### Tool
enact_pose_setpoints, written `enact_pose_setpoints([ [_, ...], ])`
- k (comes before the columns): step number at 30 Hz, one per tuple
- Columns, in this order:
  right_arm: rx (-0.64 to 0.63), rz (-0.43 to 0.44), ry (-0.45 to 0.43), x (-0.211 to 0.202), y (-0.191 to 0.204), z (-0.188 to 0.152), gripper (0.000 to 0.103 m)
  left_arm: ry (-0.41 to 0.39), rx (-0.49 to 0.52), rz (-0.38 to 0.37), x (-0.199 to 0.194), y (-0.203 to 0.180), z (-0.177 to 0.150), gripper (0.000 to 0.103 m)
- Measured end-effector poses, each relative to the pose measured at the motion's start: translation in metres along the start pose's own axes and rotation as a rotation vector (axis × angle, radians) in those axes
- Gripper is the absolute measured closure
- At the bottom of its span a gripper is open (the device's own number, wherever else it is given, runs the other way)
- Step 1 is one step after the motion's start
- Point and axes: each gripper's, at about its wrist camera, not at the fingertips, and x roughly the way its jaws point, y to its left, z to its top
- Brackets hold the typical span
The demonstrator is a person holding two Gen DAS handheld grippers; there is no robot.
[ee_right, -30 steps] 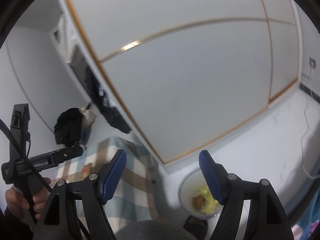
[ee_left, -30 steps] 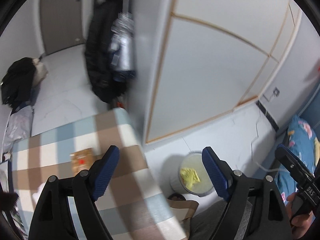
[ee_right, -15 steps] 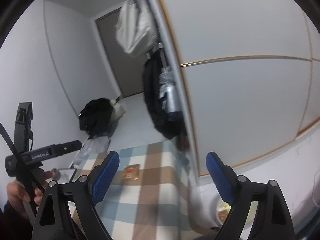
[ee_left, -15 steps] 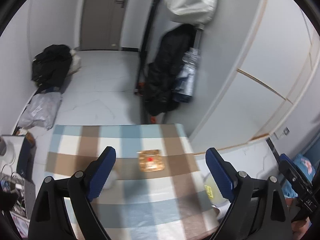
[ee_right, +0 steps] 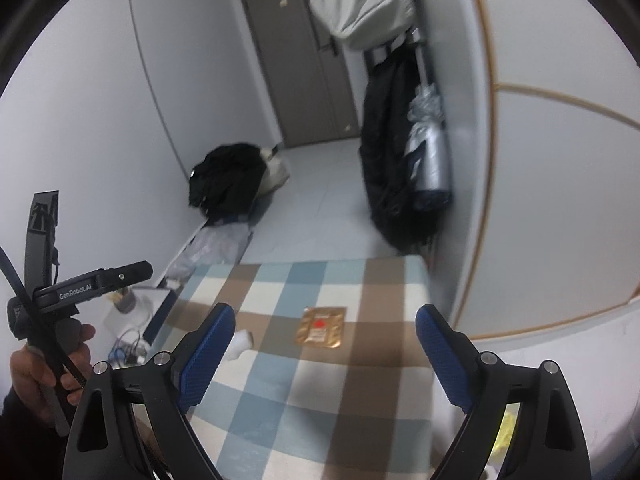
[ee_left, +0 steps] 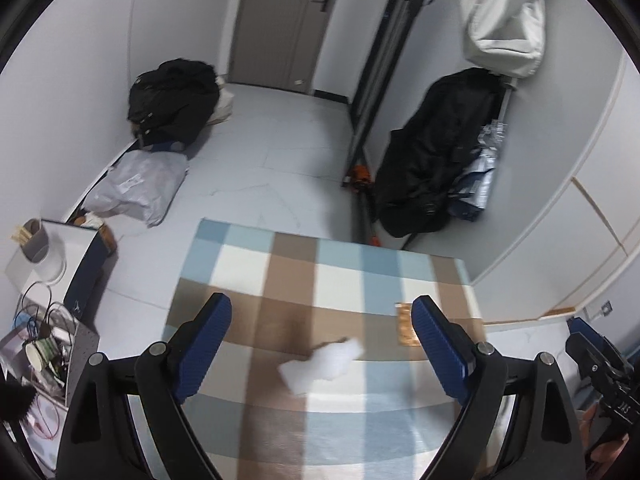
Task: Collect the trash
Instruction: 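Move both open grippers back over the table, then close the right gripper on the second gold snack packet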
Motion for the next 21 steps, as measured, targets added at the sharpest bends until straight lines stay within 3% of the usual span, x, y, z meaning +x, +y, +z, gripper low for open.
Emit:
enact_pose_setpoints([
  [7, -0.016, 0.002, 0.155, 0.071, 0.01, 0.003, 0.011, 0.042, 0.004, 0.036, 0.013, 0.021, 0.001, 0.014],
  [13, -0.073, -0.067, 0.302, 0.143, 0.019, -0.006, 0.011, 0.078, -0.017, 0.042, 0.023, 0.031, 0.003, 0.014],
  [21, -0.093, -0.085, 0.385, 0.2, 0.024, -0.029, 0.011, 0.119, -0.067, 0.041, 0.035, 0.047, 0.009, 0.014],
])
